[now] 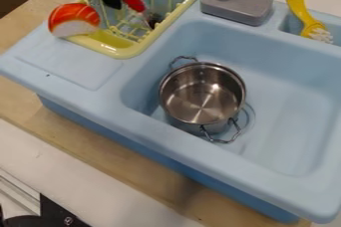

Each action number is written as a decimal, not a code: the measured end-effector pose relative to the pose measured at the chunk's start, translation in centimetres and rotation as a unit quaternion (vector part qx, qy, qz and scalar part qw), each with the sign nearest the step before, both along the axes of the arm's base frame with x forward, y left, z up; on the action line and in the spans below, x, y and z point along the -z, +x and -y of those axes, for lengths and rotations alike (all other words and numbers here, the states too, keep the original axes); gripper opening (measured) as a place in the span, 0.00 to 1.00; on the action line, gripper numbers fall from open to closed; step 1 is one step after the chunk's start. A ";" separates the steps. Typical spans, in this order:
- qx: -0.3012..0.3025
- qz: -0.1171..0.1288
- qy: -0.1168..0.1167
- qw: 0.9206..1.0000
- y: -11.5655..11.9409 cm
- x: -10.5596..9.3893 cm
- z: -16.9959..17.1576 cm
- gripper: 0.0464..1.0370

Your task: Put the red object inside the silver pot in the sink

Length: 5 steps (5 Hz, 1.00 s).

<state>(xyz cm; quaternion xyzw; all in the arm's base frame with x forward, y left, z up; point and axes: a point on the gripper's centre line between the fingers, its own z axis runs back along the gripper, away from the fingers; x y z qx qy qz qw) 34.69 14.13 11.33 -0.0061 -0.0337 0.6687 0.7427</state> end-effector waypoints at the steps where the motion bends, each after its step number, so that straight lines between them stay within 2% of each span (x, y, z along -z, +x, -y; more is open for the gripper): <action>1: 0.013 -0.011 0.003 1.000 0.1 -1.0 0.6 0.36; 2: 0.027 -0.005 0.012 1.000 0.7 -2.3 1.3 0.36; 3: 0.037 0.010 0.015 0.999 0.9 -4.6 2.0 0.35; 4: 0.052 0.004 0.010 0.999 1.0 -6.5 2.6 0.33; 5: 0.076 0.002 0.016 0.997 1.2 -9.2 3.5 0.33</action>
